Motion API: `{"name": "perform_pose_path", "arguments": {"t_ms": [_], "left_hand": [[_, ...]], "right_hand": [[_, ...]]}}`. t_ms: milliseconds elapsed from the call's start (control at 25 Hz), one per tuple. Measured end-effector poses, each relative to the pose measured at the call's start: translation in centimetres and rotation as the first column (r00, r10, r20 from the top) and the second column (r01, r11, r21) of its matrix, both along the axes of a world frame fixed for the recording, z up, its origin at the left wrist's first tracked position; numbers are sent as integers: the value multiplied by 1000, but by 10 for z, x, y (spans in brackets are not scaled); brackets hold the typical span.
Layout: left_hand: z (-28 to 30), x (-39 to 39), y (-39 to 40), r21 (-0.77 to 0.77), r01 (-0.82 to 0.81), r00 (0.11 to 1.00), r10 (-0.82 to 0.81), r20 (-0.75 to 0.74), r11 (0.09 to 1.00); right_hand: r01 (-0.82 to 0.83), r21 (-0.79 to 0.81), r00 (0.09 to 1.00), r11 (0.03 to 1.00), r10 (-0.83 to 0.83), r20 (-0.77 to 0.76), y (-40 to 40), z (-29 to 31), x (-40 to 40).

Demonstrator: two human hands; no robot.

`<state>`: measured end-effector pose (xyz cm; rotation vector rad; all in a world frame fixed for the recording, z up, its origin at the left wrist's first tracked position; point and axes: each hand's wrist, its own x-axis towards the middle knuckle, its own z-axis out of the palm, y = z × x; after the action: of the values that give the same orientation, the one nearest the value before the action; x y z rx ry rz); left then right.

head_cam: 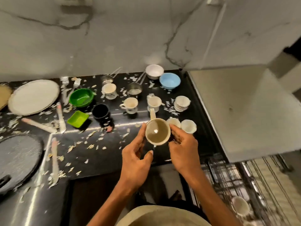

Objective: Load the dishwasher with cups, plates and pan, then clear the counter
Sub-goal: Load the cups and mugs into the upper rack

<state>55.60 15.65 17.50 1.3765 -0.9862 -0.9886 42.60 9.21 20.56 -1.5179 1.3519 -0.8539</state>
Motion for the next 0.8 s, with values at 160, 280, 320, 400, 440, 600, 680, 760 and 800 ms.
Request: {"name": "perform_pose_path", "arguments": {"t_ms": [160, 280, 320, 400, 440, 600, 680, 760, 800], "left_hand": [[3, -64, -24, -25, 220, 976, -220, 2, 975], [2, -120, -37, -37, 353, 936, -353, -12, 935], [1, -138, -39, -40, 388, 921, -389, -17, 921], [-2, -176, -42, -42, 463, 886, -464, -15, 885], [-4, -196, -43, -44, 498, 867, -499, -2, 866], [-15, -277, -45, -6, 596, 803, -596, 25, 803], [-20, -309, -44, 21, 633, 773, -633, 21, 774], [-29, -341, -45, 44, 678, 733, -679, 36, 734], [-34, -355, -46, 61, 697, 712, -700, 49, 714]], "right_hand": [[231, -8, 973, 973, -231, 10, 11, 3, -79], [364, -18, 931, 931, -364, 1, 18, -7, -140], [388, -16, 922, 922, -388, 3, 20, -10, -158], [447, -21, 894, 894, -447, 1, 28, -10, -195], [480, -17, 877, 877, -480, 2, 32, -8, -214], [601, 48, 797, 798, -603, 30, 52, -9, -289], [641, 69, 764, 764, -644, 42, 63, -16, -318], [688, 103, 716, 719, -695, 65, 73, -25, -346], [710, 111, 693, 696, -718, 69, 77, -30, -358]]}}
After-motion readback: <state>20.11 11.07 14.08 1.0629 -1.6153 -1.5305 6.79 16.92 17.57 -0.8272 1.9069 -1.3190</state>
